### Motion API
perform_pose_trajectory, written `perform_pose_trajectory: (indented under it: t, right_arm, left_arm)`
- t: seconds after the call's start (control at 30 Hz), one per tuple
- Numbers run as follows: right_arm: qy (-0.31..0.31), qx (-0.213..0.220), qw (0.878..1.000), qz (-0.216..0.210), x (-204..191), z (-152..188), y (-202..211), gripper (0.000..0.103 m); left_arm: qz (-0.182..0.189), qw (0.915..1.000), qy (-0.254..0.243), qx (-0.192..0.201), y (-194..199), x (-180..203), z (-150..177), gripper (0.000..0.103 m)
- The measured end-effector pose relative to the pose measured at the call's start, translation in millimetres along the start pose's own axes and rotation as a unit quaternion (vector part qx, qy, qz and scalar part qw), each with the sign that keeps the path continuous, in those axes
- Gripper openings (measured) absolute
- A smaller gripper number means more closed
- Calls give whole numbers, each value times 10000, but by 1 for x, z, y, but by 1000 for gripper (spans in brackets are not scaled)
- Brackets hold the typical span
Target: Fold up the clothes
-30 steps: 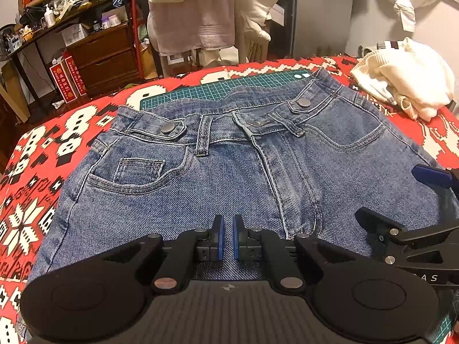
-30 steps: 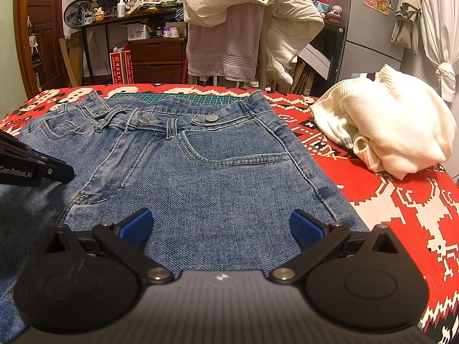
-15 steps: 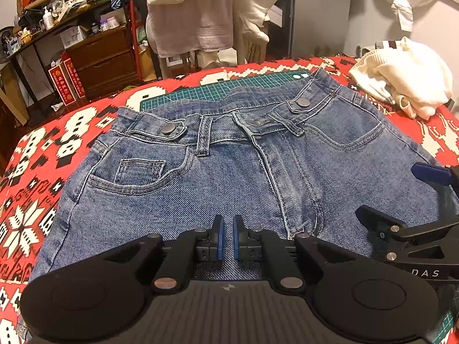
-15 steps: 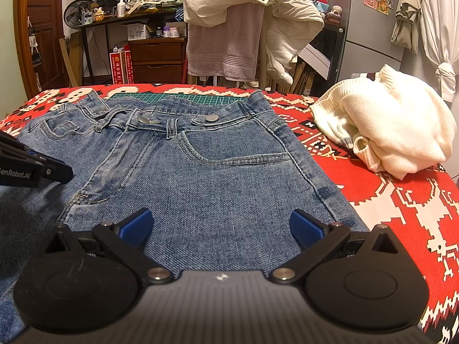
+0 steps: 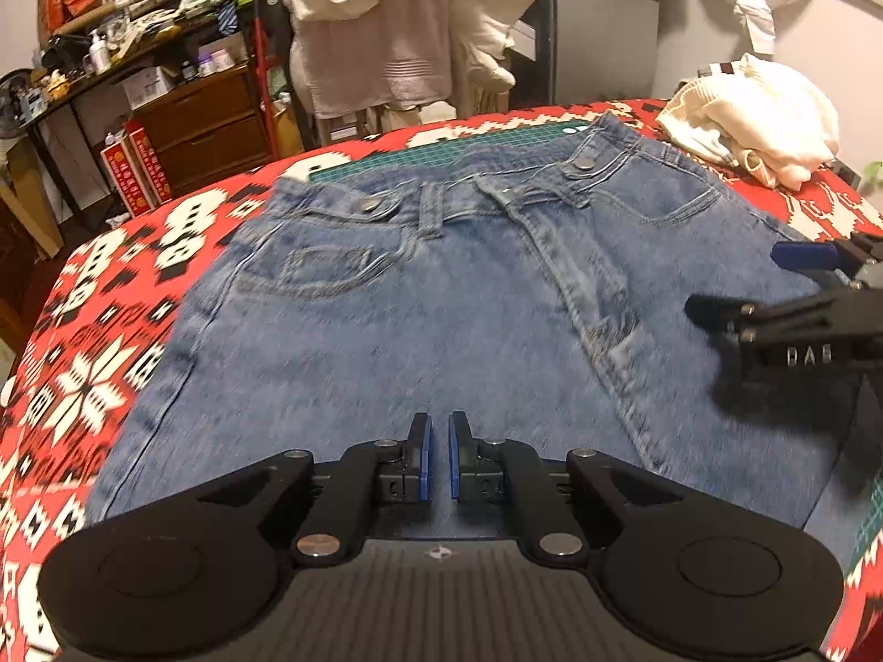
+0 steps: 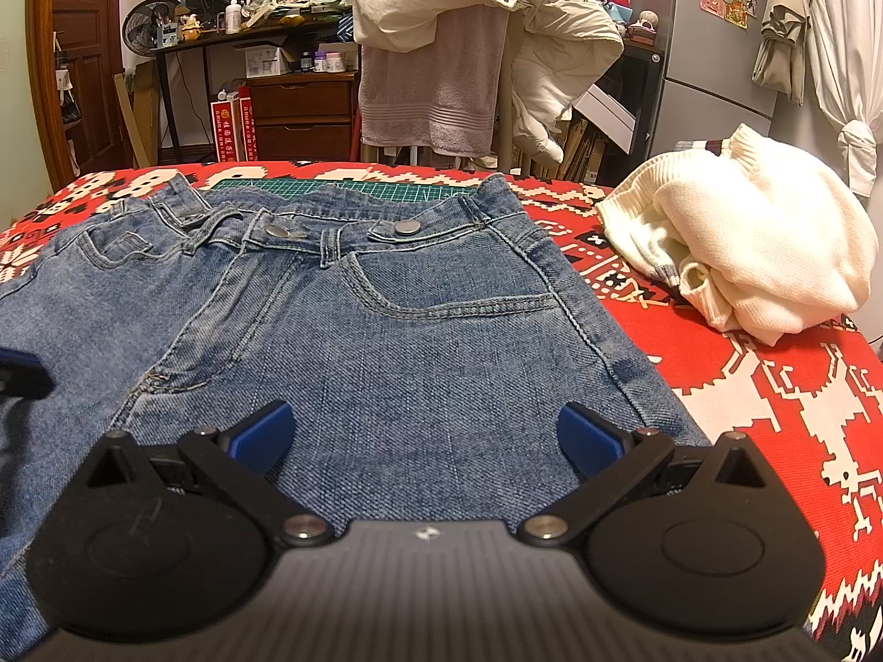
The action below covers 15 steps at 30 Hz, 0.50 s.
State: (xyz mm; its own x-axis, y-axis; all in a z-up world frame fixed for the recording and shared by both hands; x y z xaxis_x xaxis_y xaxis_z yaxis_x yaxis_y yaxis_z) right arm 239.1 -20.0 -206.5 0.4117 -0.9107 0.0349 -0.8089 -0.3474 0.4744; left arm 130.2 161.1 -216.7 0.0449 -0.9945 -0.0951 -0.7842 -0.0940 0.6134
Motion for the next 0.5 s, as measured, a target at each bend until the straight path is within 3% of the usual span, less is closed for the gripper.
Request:
perform_pose_trajectory:
  t: [0.5]
  right_arm:
    - [-1, 0, 10000, 2, 0, 0, 0, 103]
  left_arm:
    - [-49, 9995, 292, -126, 8, -14, 5, 10]
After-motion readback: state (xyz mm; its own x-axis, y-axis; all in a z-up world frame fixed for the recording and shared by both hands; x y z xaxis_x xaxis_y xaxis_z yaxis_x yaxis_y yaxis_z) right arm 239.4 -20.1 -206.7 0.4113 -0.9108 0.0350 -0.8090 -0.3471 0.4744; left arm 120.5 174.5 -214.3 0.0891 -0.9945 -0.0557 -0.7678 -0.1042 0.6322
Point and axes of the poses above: each gripper's, at about its wrist camera, not at the fingertips, and y roughly against the way its jaws point, x to its right, z to its underside, the point moved 6 cm from there along -y, roughly the way its jaws point, and after that the axes turned 11 degrees about x, right-handed, at the moved point
